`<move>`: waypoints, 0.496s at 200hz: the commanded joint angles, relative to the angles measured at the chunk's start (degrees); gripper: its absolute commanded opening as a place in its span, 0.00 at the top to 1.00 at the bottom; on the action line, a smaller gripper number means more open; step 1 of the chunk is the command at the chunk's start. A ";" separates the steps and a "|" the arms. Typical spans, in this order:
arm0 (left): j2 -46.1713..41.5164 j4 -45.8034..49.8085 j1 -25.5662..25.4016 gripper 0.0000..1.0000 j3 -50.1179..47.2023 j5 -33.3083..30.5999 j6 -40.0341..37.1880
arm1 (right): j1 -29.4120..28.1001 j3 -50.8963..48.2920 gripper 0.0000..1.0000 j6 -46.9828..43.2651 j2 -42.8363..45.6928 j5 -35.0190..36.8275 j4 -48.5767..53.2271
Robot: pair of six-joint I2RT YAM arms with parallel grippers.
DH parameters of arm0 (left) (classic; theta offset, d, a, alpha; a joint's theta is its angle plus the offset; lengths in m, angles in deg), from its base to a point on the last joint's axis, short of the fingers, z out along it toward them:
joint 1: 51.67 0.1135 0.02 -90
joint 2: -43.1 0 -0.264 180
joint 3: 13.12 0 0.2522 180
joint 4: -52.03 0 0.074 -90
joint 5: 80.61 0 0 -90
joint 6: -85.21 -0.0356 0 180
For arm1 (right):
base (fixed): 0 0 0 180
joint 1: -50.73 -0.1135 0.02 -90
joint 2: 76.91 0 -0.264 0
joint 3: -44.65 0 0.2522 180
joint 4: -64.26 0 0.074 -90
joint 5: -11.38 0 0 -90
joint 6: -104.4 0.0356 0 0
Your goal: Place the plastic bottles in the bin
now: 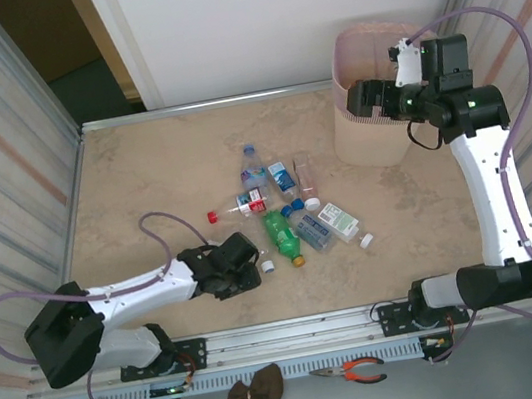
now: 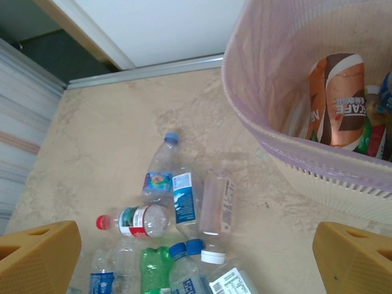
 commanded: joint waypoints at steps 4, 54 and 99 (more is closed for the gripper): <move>0.86 -0.26 -0.41 0.53 -0.16 -1.73 0.38 | -0.76 1.96 0.04 -0.54 1.65 -0.13 -0.30; 1.15 0.52 -0.36 0.61 -0.41 -1.61 0.11 | -0.86 1.90 0.04 -0.64 1.99 -0.05 -0.25; 0.50 1.40 -0.41 0.67 -0.52 -1.74 -0.63 | -0.91 1.13 0.04 -0.68 2.51 0.39 -0.34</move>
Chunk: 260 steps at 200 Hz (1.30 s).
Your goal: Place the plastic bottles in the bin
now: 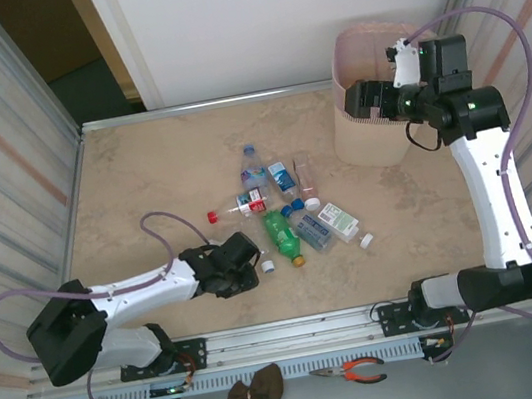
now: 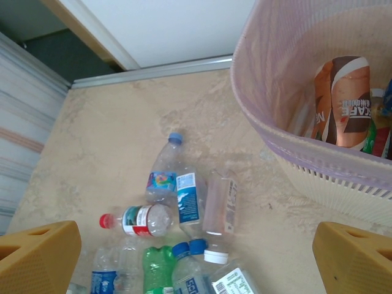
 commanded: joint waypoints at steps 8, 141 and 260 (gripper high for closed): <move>-0.53 2.06 -0.34 0.68 -0.45 -1.75 -0.70 | -0.44 0.76 0.04 -0.64 2.02 0.24 -0.56; -29.86 -1.38 -0.29 0.76 -2.67 -7.58 -18.93 | -0.51 -11.92 0.06 5.96 9.73 -8.27 -13.08; -34.72 -27.35 0.89 0.79 9.50 11.52 -55.11 | -10.23 -22.93 0.04 11.68 17.82 -26.37 -41.43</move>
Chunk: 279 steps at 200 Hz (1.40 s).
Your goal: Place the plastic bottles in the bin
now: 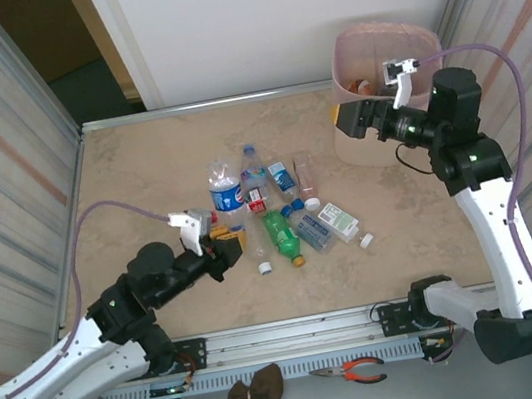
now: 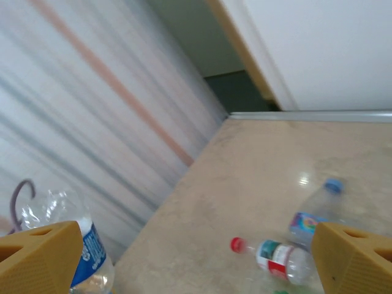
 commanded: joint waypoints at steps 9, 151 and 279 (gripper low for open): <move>5.28 -5.86 0.37 0.80 8.65 10.55 -11.51 | -6.25 -0.01 0.03 -4.25 2.08 -4.55 -8.70; 17.96 -14.02 0.40 0.88 20.40 39.03 -16.43 | -31.51 4.51 0.09 -22.51 3.99 -13.70 -9.04; 18.06 -13.12 0.37 0.86 20.17 36.80 -17.13 | -34.63 6.46 0.41 -23.87 2.91 -11.36 -7.24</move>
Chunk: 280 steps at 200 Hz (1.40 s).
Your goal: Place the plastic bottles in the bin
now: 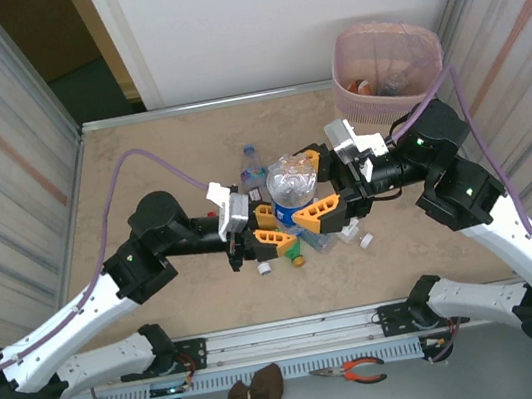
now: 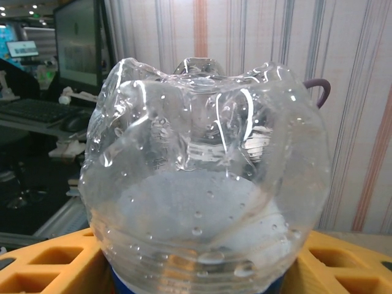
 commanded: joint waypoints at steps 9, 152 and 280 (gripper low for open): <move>-0.06 -0.51 0.38 0.80 1.62 -2.25 -1.09 | -0.89 2.32 0.42 -1.88 0.33 -0.43 1.14; -6.80 3.04 0.52 0.28 -4.34 -15.63 -2.67 | 19.13 10.71 0.43 -0.69 -4.00 16.29 7.93; -7.24 2.19 0.48 0.33 -7.02 -17.02 -1.76 | 44.70 16.05 0.60 31.51 -27.47 47.01 2.57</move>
